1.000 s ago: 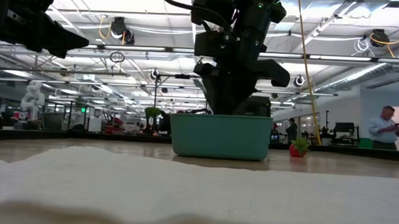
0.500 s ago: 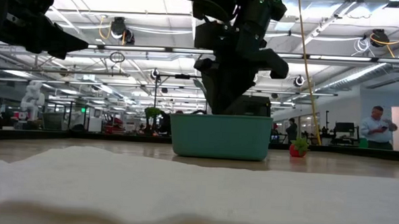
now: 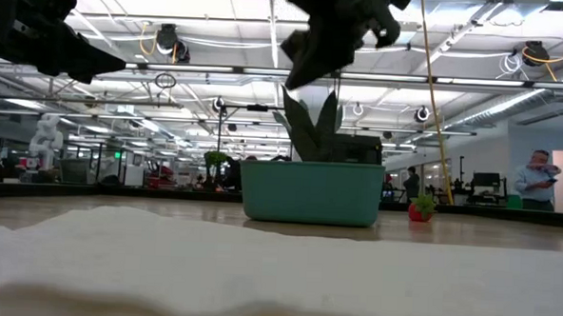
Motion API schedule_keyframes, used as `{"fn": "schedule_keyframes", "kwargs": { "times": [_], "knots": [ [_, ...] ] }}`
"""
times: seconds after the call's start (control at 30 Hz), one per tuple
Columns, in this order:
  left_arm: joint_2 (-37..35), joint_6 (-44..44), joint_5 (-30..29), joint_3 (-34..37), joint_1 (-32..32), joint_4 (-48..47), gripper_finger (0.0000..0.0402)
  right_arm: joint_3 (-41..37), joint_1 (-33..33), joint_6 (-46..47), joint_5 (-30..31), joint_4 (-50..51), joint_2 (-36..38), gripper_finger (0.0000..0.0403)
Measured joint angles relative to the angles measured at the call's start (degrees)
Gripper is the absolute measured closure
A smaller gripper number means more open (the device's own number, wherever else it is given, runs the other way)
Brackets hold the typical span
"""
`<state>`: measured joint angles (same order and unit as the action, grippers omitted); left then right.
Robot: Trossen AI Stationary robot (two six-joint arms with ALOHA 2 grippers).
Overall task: Pick and placing Produce into tupperware
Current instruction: Put the red strawberry into the blue basket
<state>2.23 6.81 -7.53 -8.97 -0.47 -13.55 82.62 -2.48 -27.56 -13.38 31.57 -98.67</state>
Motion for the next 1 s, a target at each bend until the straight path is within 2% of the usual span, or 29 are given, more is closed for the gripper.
{"fn": "schedule_keyframes", "kwargs": {
  "times": [0.3,0.57,1.0],
  "knots": [
    [0.0,-0.1,-0.1,0.0,0.0,0.1,0.0376,-11.2,-1.9,4.4,-0.2,-11.9,10.6,0.0403],
    [0.0,0.0,-4.9,0.0,0.0,1.1,0.0376,-19.4,-4.7,8.2,-0.1,-17.3,18.1,0.0403],
    [0.0,0.0,-4.6,0.0,0.0,1.3,0.0376,-35.5,-9.3,16.4,-0.2,-34.3,34.9,0.0403]
  ]
}}
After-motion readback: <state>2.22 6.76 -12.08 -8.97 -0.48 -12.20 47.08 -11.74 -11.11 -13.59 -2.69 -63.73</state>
